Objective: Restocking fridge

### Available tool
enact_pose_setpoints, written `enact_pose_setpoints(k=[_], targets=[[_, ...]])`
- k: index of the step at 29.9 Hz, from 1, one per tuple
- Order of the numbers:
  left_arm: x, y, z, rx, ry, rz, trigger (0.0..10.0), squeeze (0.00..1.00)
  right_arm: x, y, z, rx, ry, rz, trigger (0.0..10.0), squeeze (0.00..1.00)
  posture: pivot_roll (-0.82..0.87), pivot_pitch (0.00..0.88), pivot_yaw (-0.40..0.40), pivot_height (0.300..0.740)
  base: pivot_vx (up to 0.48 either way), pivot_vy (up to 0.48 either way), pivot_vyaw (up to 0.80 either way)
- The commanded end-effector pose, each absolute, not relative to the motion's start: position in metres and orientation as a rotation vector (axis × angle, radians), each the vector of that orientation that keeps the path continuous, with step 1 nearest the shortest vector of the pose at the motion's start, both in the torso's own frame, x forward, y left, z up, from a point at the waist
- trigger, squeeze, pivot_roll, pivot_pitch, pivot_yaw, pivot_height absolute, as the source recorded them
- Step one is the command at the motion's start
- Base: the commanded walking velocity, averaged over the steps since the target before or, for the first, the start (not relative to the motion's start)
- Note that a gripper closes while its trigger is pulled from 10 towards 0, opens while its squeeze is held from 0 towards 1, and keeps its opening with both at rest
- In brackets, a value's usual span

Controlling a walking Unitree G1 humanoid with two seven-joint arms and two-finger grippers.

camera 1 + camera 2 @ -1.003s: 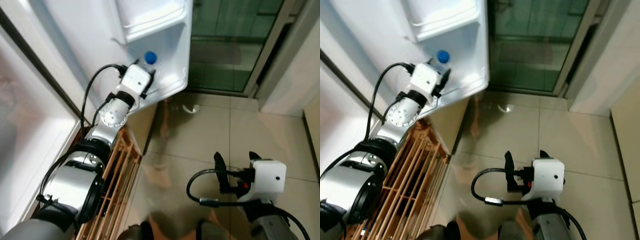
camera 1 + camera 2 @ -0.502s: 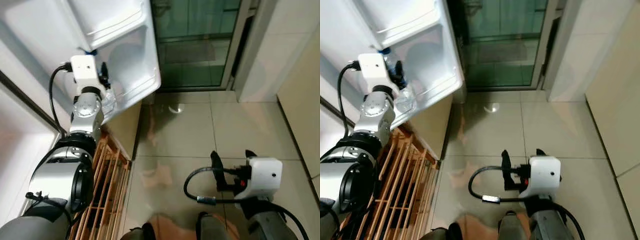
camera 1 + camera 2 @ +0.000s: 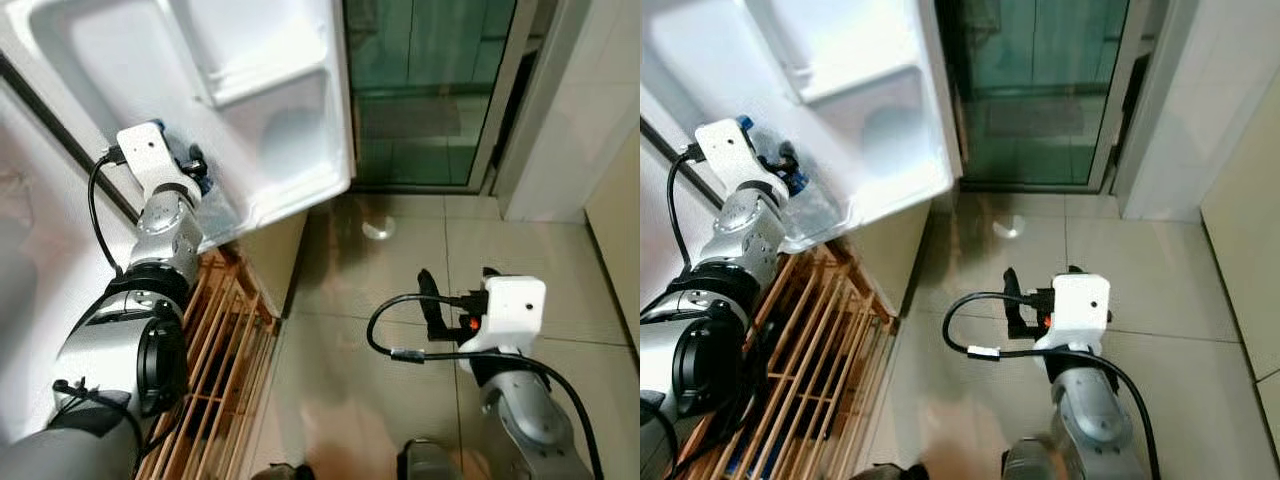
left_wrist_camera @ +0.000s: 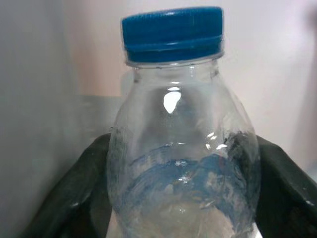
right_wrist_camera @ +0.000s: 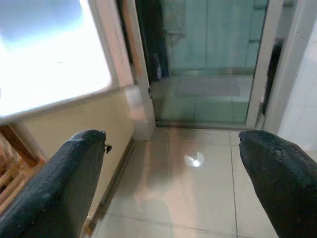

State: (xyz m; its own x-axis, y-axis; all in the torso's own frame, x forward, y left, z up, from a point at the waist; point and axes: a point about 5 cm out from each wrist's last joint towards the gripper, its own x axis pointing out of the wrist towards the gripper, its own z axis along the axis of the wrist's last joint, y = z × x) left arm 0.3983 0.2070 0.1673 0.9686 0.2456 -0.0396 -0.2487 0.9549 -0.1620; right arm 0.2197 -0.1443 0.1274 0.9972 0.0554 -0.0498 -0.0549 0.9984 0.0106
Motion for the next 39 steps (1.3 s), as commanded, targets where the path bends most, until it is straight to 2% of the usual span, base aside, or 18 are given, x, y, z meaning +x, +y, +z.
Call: enact_pose_setpoints(k=[1,9,10,12,16,23,26,27,28,29,30,32,33,35,36,37,39], targets=[[0.393,0.207,0.148,-0.13,0.107,0.242,10.0,1.0,0.223,-0.143,0.127,0.026,0.039,0.067,10.0,0.0,-0.18,0.0,0.163,0.74,0.0,0.0,0.0],[0.408,0.177,0.203,-0.007,-0.136,0.036,10.0,1.0,0.252,-0.142,0.131,0.019,-0.025,0.097,10.0,0.0,-0.13,0.0,0.149,0.74,0.0,0.0,0.0],[0.408,0.177,0.203,-0.007,-0.136,0.036,10.0,1.0,0.252,-0.142,0.131,0.019,-0.025,0.097,10.0,0.0,-0.13,0.0,0.149,0.74,0.0,0.0,0.0],[0.408,0.162,0.223,-0.019,-0.244,-0.038,10.0,1.0,0.26,-0.142,0.133,0.017,-0.045,0.104,10.0,0.0,-0.12,0.0,0.144,0.74,0.0,0.0,0.0],[0.408,0.156,0.232,-0.073,-0.27,-0.056,10.0,1.0,0.267,-0.141,0.134,0.013,-0.058,0.114,10.0,0.0,-0.12,0.0,0.14,0.74,0.0,0.0,0.0],[0.401,0.173,0.233,-0.074,-0.258,-0.041,10.0,1.0,0.269,-0.142,0.137,0.008,-0.077,0.113,10.0,0.0,-0.12,0.0,0.147,0.74,0.0,0.0,0.0],[0.388,0.178,0.221,-0.049,-0.216,-0.08,10.0,1.0,0.268,-0.143,0.135,0.008,-0.076,0.117,10.0,0.0,-0.1,0.0,0.141,0.74,0.0,0.0,0.0],[0.373,0.177,0.209,-0.026,-0.181,-0.129,10.0,0.86,0.266,-0.143,0.132,0.009,-0.068,0.123,10.0,0.0,-0.09,0.0,0.13,0.74,0.0,0.0,0.0],[0.368,0.176,0.207,-0.019,-0.172,-0.145,10.0,0.44,0.266,-0.143,0.131,0.009,-0.065,0.124,10.0,0.0,-0.09,0.0,0.13,0.74,0.0,0.0,0.0],[0.368,0.176,0.207,-0.019,-0.172,-0.145,10.0,0.44,0.266,-0.143,0.131,0.009,-0.065,0.124,10.0,0.0,-0.09,0.0,0.13,0.74,0.0,0.0,0.0],[0.361,0.173,0.204,-0.016,-0.168,-0.166,10.0,0.0,0.266,-0.144,0.13,0.01,-0.062,0.126,10.0,0.0,-0.07,0.0,0.118,0.74,0.0,0.0,0.0],[0.343,0.167,0.204,-0.013,-0.192,-0.223,10.0,0.0,0.267,-0.145,0.128,0.015,-0.055,0.128,10.0,0.0,-0.06,0.0,0.107,0.74,0.0,0.0,0.0],[0.343,0.167,0.204,-0.013,-0.192,-0.223,10.0,0.0,0.267,-0.145,0.128,0.015,-0.055,0.128,10.0,0.0,-0.06,0.0,0.107,0.74,0.0,0.0,0.0],[0.319,0.16,0.201,-0.011,-0.206,-0.33,10.0,0.0,0.269,-0.146,0.127,0.017,-0.051,0.138,10.0,0.0,-0.04,0.0,0.086,0.74,0.0,0.0,0.0],[0.319,0.16,0.201,-0.011,-0.206,-0.33,10.0,0.0,0.269,-0.146,0.127,0.017,-0.051,0.138,10.0,0.0,-0.04,0.0,0.086,0.74,0.0,0.0,0.0],[0.297,0.165,0.189,0.013,-0.167,-0.369,10.0,0.0,0.271,-0.145,0.128,0.023,-0.053,0.147,10.0,0.0,-0.03,0.0,0.077,0.74,0.0,0.0,0.0],[0.282,0.171,0.174,-0.025,-0.114,-0.381,10.0,0.0,0.273,-0.147,0.128,0.036,-0.05,0.141,10.0,0.0,-0.03,0.0,0.07,0.74,0.0,0.0,0.0]])
